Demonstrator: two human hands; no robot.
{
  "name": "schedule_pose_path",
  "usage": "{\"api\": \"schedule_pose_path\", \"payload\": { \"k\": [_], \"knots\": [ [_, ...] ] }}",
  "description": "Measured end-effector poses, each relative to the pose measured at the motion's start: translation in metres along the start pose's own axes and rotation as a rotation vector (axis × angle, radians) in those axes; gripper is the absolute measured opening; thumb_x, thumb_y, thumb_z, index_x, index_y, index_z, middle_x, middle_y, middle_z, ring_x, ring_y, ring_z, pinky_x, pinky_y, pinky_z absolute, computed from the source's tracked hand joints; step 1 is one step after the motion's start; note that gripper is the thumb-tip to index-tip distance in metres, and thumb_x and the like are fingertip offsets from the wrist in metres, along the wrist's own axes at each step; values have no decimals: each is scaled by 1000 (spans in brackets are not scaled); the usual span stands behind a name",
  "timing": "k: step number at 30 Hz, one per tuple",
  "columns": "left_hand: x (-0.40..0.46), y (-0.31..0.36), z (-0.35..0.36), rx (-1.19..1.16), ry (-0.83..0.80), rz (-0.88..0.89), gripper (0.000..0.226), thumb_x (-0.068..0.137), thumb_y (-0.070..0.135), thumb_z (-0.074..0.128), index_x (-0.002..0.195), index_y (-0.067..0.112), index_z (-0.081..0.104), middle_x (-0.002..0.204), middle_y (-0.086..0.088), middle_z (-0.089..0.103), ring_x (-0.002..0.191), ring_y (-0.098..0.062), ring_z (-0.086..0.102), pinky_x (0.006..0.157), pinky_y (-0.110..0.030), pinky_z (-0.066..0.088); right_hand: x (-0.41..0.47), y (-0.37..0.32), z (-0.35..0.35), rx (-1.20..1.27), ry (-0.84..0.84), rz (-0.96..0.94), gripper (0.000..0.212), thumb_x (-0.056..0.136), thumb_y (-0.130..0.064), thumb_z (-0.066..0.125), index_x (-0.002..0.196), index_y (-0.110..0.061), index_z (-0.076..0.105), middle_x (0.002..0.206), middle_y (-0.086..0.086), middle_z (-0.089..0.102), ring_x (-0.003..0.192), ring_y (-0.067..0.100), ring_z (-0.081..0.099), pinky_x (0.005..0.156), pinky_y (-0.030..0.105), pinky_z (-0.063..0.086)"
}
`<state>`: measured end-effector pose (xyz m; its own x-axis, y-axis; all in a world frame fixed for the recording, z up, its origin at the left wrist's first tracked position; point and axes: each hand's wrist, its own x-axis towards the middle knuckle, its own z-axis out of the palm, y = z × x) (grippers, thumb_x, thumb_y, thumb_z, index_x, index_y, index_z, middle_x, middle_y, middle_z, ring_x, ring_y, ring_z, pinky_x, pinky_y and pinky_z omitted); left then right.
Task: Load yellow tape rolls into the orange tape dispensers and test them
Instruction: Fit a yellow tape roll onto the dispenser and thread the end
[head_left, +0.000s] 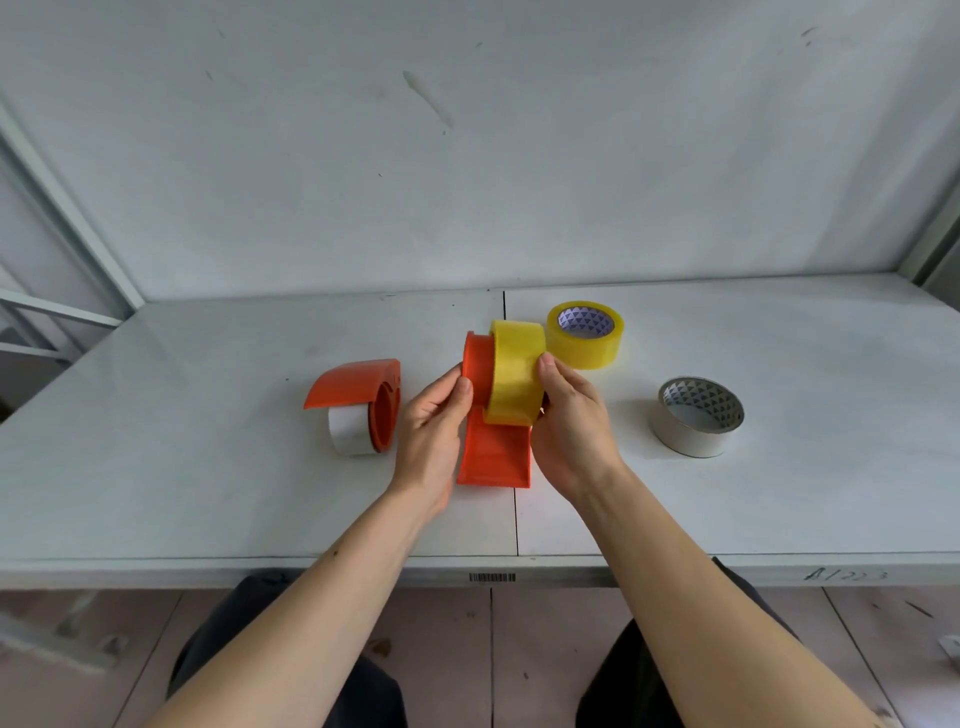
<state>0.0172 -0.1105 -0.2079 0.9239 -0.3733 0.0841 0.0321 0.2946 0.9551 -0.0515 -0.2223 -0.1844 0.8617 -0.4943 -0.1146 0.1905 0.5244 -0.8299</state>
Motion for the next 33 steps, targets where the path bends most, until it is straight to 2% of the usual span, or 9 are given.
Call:
{"api": "schedule_pose_path", "payload": {
  "k": [5,8,10,13,16,19,24,28,33],
  "knots": [
    [-2,4,0,-58,-8,-47,25,98,5,49,116,2,67,105,-4,75,93,-8,71,76,-16,55,-1,0,12,35,-26,52,29,103,-19,46,116,-1,64,119,29,65,102,35,64,98,52,50],
    [-1,4,4,-74,-14,-50,25,100,22,50,102,15,74,105,-10,76,102,-21,70,88,-35,56,0,6,18,97,-47,76,12,100,-13,51,103,-5,58,114,31,61,101,37,61,103,59,42],
    [-1,5,7,-87,2,-48,39,91,45,57,106,14,74,116,-18,71,115,-35,64,104,-51,47,1,9,20,150,-35,82,7,97,-7,55,104,-9,54,116,25,60,99,34,64,100,54,46],
    [-2,9,9,-48,-1,-34,66,78,69,60,109,11,70,120,-14,70,119,-32,62,108,-56,41,-3,10,20,88,-32,51,53,95,-3,57,142,-22,41,137,6,50,105,16,66,83,35,58],
    [-2,11,12,11,24,-4,52,88,57,56,102,7,64,105,-12,69,100,-25,65,98,-54,48,-2,9,15,-59,-121,-19,67,97,0,53,153,-27,28,106,-18,55,69,-16,66,58,12,54],
    [0,12,12,31,44,1,45,98,42,49,105,-1,62,96,-10,71,89,-18,67,84,-38,55,3,10,10,-141,-153,-21,72,94,-1,57,154,-28,28,96,-32,62,79,-15,67,68,12,54],
    [3,16,6,64,57,27,54,97,44,50,101,-9,59,93,-14,62,86,-18,60,76,-27,51,2,8,4,-370,-118,-58,77,81,-37,75,148,-37,36,146,-15,40,114,-11,48,85,11,41],
    [2,15,6,97,90,14,51,94,50,54,88,0,62,83,-12,60,78,-16,58,70,-27,50,1,12,2,-554,-25,-114,80,68,-61,72,140,-39,43,143,-14,36,135,10,32,108,30,36],
    [-7,7,-10,149,151,14,58,76,74,56,82,16,57,79,-7,50,75,-19,45,72,-36,36,-7,19,6,-759,-3,-130,84,60,-75,62,134,-36,49,149,-22,28,140,14,26,116,46,29]
  ]
}}
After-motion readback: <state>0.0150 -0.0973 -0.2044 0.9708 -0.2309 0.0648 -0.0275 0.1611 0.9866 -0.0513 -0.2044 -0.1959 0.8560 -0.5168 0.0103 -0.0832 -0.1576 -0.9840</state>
